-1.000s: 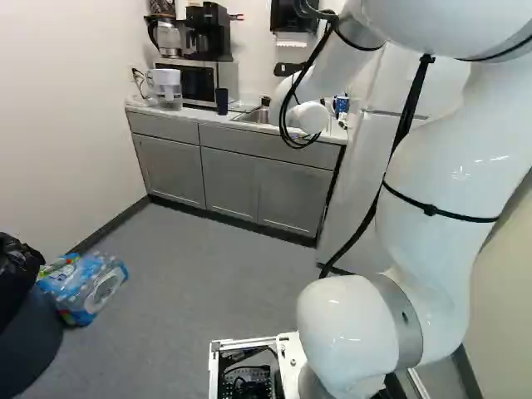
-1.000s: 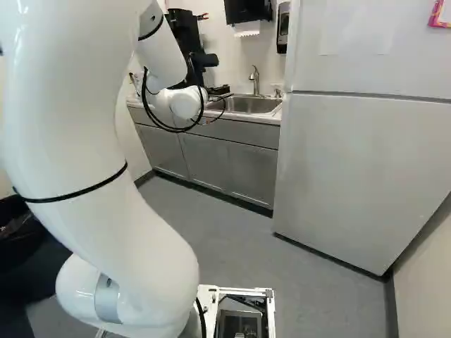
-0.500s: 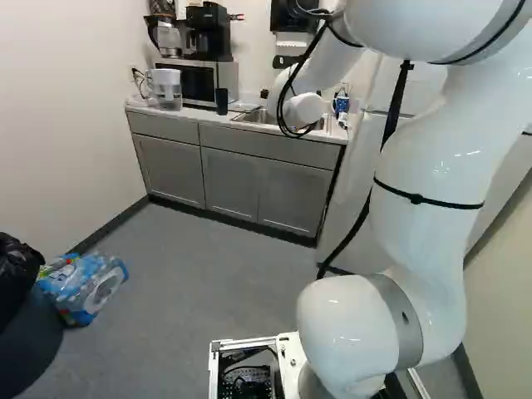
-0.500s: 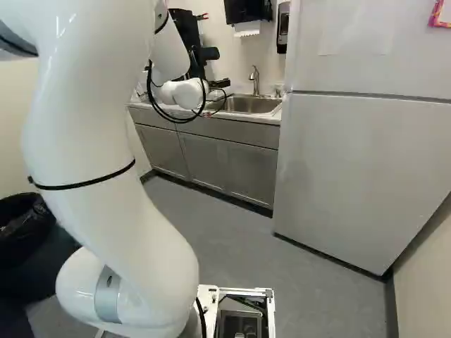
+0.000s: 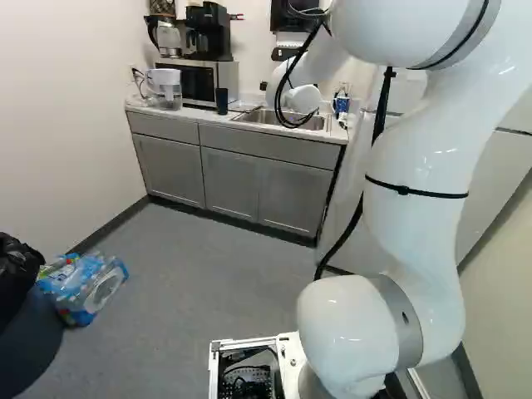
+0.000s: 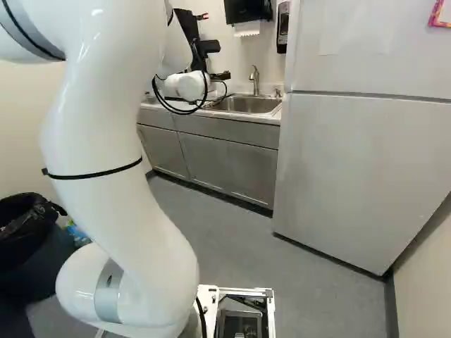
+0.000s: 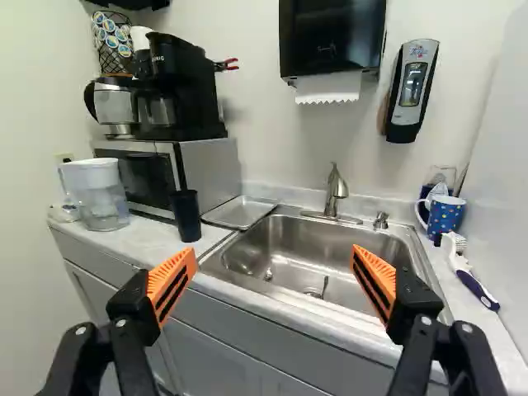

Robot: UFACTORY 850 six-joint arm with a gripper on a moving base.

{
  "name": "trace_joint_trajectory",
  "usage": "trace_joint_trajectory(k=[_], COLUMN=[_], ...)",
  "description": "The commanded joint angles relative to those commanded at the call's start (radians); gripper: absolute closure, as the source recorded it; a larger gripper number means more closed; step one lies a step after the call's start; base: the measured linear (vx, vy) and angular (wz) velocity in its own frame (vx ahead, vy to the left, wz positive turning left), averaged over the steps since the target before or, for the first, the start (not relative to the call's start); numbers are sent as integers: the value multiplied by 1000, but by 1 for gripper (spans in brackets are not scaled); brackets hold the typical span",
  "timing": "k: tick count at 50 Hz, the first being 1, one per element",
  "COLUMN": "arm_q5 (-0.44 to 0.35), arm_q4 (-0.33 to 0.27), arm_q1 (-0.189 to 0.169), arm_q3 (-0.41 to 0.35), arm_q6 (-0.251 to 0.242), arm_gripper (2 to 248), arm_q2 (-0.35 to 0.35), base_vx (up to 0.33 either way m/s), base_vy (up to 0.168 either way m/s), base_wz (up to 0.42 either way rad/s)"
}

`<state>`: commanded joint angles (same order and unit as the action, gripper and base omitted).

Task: Rinse the cup and place it in the tray

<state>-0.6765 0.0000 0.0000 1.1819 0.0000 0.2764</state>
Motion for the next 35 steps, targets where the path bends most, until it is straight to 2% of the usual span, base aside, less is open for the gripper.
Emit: trace_joint_trajectory(k=[22,35], arm_q5=[0,0], arm_q4=[0,0], arm_q1=[0,0], arm_q3=[87,99], arm_q6=[0,0], arm_gripper=[3,3], arm_q2=[36,34], base_vx=[0,0], base_vy=[0,0], base_wz=[0,0])
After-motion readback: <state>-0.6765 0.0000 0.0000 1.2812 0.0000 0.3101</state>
